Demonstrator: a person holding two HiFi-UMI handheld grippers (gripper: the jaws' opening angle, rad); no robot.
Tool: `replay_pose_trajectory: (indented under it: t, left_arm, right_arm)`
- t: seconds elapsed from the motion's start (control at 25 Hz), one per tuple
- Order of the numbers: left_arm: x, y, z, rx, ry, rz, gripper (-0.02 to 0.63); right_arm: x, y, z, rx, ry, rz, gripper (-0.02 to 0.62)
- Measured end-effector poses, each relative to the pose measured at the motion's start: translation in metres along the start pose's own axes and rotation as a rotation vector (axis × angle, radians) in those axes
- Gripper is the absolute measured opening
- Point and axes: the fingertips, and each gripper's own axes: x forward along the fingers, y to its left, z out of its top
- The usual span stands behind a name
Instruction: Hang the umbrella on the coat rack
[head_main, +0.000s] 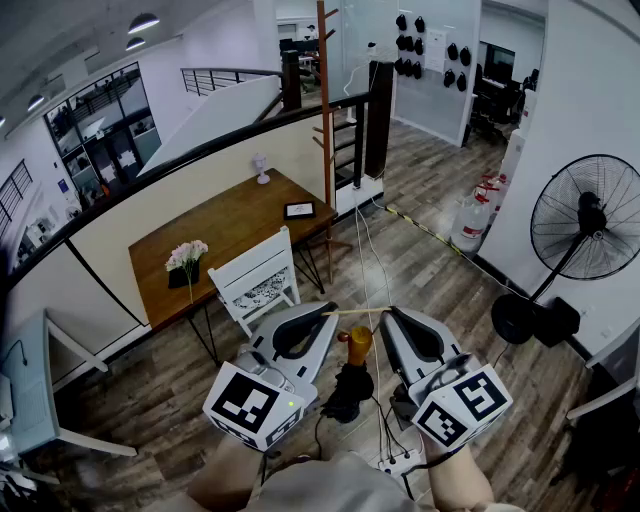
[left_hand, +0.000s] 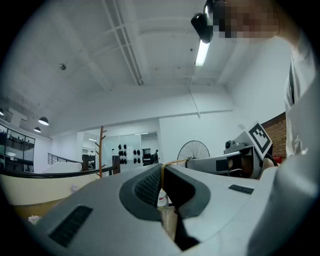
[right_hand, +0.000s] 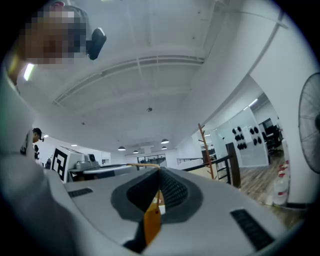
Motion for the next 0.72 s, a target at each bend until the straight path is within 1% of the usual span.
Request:
replay_pose_trajectory:
  t: [0.32, 0.52, 0.72]
  left_arm:
    - [0.009, -0.007, -0.013, 0.012, 0.017, 0.023, 0.0]
    - [0.012, -0.011, -0.022, 0.003, 0.027, 0.04, 0.0]
    - [0.022, -0.016, -0.027, 0.012, 0.036, 0.039, 0.0]
  right_arm:
    - [-0.004, -0.015, -0.008, -0.011, 0.029, 0.014, 0.011]
    - [-0.01, -0.019, -0.013, -0.017, 0.04, 0.032, 0.01]
    - [-0.012, -0.03, -0.013, -0.027, 0.04, 0.031, 0.011]
